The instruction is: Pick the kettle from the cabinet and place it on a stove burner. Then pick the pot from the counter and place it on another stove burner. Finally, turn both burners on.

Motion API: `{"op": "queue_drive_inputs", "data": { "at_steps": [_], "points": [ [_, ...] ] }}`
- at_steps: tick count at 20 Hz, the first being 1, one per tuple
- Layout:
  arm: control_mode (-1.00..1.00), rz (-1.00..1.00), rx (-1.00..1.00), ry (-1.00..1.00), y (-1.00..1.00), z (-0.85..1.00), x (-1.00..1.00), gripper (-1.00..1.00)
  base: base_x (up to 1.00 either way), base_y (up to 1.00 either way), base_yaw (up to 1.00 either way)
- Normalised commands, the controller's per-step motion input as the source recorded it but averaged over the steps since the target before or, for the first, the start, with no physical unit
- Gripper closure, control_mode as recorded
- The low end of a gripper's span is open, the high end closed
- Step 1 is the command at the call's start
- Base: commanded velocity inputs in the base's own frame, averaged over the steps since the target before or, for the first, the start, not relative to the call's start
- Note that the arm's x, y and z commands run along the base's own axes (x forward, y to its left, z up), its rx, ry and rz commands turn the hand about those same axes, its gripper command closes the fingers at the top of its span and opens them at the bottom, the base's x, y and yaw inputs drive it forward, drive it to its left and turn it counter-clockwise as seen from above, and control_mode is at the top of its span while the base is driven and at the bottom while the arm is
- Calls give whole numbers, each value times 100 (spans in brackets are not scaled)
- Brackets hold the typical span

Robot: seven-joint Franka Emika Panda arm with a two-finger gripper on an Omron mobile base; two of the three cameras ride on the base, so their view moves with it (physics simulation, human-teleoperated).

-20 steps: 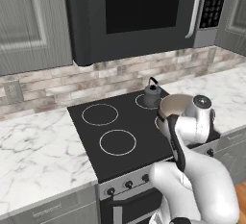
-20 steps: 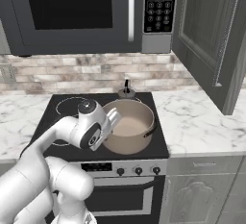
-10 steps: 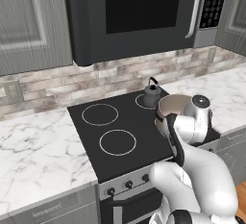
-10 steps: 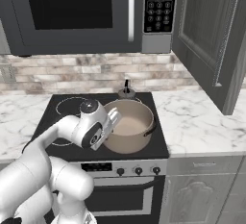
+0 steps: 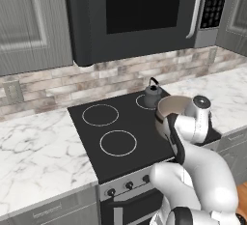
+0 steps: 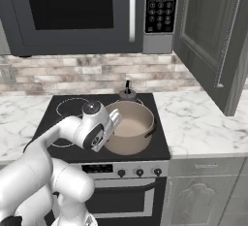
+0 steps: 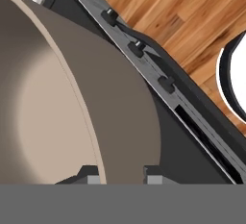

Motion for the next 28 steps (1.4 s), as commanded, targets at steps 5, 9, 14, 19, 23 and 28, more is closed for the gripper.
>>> {"op": "queue_drive_inputs", "data": {
  "at_steps": [5, 9, 14, 19, 23, 28],
  "points": [
    [-100, 2, 0, 0, -2, 0, 3, 100, 0, 0, 0],
    [-100, 1, 0, 0, -4, 0, 6, 100, 0, 0, 0],
    [-100, 0, 0, 0, -3, 0, 9, 100, 0, 0, 0],
    [-100, 0, 0, 0, -2, 0, 12, 100, 0, 0, 0],
    [-100, 0, 0, 0, -1, 0, 12, 100, 0, 0, 0],
    [-100, 0, 0, 0, -3, -1, 10, 100, 0, 0, 0]
  ]
}}
